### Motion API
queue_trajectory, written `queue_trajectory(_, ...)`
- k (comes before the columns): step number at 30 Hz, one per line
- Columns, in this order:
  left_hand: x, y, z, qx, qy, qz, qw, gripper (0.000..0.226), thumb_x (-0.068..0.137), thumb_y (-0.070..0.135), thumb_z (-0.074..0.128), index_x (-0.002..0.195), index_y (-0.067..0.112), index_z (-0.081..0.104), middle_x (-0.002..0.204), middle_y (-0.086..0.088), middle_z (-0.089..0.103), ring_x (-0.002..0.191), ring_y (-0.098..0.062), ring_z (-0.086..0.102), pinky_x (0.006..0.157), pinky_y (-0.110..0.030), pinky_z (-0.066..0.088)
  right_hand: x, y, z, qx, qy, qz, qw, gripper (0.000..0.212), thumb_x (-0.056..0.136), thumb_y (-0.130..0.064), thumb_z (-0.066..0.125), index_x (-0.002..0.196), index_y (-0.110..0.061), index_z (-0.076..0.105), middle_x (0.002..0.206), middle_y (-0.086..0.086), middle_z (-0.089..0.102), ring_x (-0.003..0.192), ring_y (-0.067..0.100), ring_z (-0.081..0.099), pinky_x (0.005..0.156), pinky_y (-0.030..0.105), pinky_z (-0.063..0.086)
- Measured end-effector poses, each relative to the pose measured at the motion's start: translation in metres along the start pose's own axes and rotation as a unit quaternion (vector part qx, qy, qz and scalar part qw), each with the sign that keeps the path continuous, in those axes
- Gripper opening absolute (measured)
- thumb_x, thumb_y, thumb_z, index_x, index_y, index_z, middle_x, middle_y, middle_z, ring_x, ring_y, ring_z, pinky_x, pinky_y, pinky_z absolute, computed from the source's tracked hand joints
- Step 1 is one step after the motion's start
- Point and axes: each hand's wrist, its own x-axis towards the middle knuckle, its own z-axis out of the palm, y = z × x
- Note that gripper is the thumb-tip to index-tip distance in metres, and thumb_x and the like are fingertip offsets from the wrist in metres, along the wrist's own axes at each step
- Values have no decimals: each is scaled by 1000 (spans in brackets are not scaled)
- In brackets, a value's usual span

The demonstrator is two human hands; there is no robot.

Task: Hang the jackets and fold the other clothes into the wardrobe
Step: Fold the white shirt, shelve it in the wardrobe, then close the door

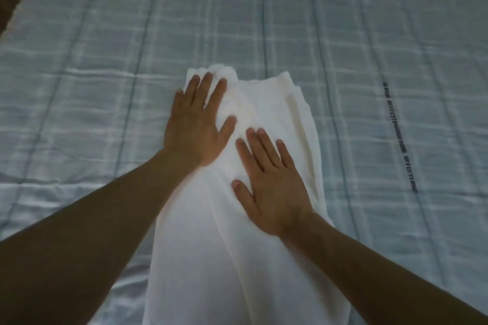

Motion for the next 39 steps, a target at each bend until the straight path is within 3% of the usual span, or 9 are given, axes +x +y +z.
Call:
queue_trajectory(7, -14, 16, -16, 51, -63, -57, 995, 73, 100, 55, 20, 159, 19, -3, 167, -7, -9, 153, -28, -9, 121, -56, -1, -7, -6, -10, -18, -20, 11, 1000, 67, 102, -53, 13, 158, -18, 4, 166, 6, -3, 152, 22, -11, 124, 48, 1)
queue_trajectory(9, -40, 33, -24, 49, -69, -61, 995, 72, 101, 50, 25, 158, 13, 2, 167, -10, -8, 153, -29, -8, 121, -55, -1, -28, -14, -15, -12, -37, 15, 999, 65, 102, -50, 10, 158, -19, -3, 166, 7, -9, 151, 23, -16, 123, 48, -1)
queue_trajectory(11, -82, 55, -28, 25, -52, -8, 998, 68, 101, 49, 24, 158, 13, 11, 167, -10, 1, 154, -29, -2, 122, -53, 2, -70, -24, -12, -6, -51, 18, 999, 66, 101, -53, 5, 158, -22, -7, 165, 6, -12, 151, 24, -17, 124, 48, -1)
queue_trajectory(14, -160, 88, -26, -5, -80, 42, 996, 67, 99, 56, 7, 159, 25, 13, 167, -3, 7, 154, -25, 3, 124, -52, 7, -151, -42, -2, -5, -28, 63, 998, 68, 101, -56, 14, 159, -21, 4, 166, 9, -1, 153, 27, -7, 124, 49, 3)
queue_trajectory(16, -190, 95, -20, 9, -97, -7, 995, 67, 99, 59, 8, 159, 30, 6, 167, 1, 1, 154, -22, 0, 123, -52, 8, -195, -57, 8, 14, -8, 75, 997, 68, 101, -55, 23, 158, -18, 13, 166, 10, 6, 153, 26, -1, 123, 48, 6)
queue_trajectory(20, -191, 101, -23, 20, -110, -52, 992, 65, 102, 54, 15, 159, 28, 0, 167, 1, -6, 154, -22, -6, 123, -52, 2, -223, -72, 16, 27, -7, 71, 997, 68, 102, -55, 21, 158, -18, 10, 166, 6, 3, 153, 19, -6, 124, 46, 3)
queue_trajectory(25, -253, 116, -44, 27, -169, 7, 985, 66, 101, 51, 18, 159, 24, 2, 167, -4, -7, 154, -25, -4, 123, -49, 5, -252, -72, 8, 22, -50, 53, 997, 66, 103, -51, 16, 158, -17, 5, 165, 5, -4, 152, 22, -10, 124, 47, 3)
queue_trajectory(32, -413, 108, -52, 1, -190, 11, 982, 62, 103, 54, 11, 158, 31, -5, 167, 3, -11, 154, -19, -10, 123, -46, 5, -332, -105, 24, 28, -41, 47, 998, 71, 98, -47, 32, 156, -8, 20, 165, 9, 10, 153, 23, 4, 118, 56, 20)
queue_trajectory(39, -446, 78, -74, -79, -209, 89, 971, 71, 99, 62, 29, 159, 29, 7, 167, 7, -9, 153, -14, -10, 124, -46, 7, -336, -106, 27, 25, -15, 31, 999, 71, 100, -50, 30, 157, -9, 17, 166, 9, 8, 153, 24, 3, 121, 55, 15)
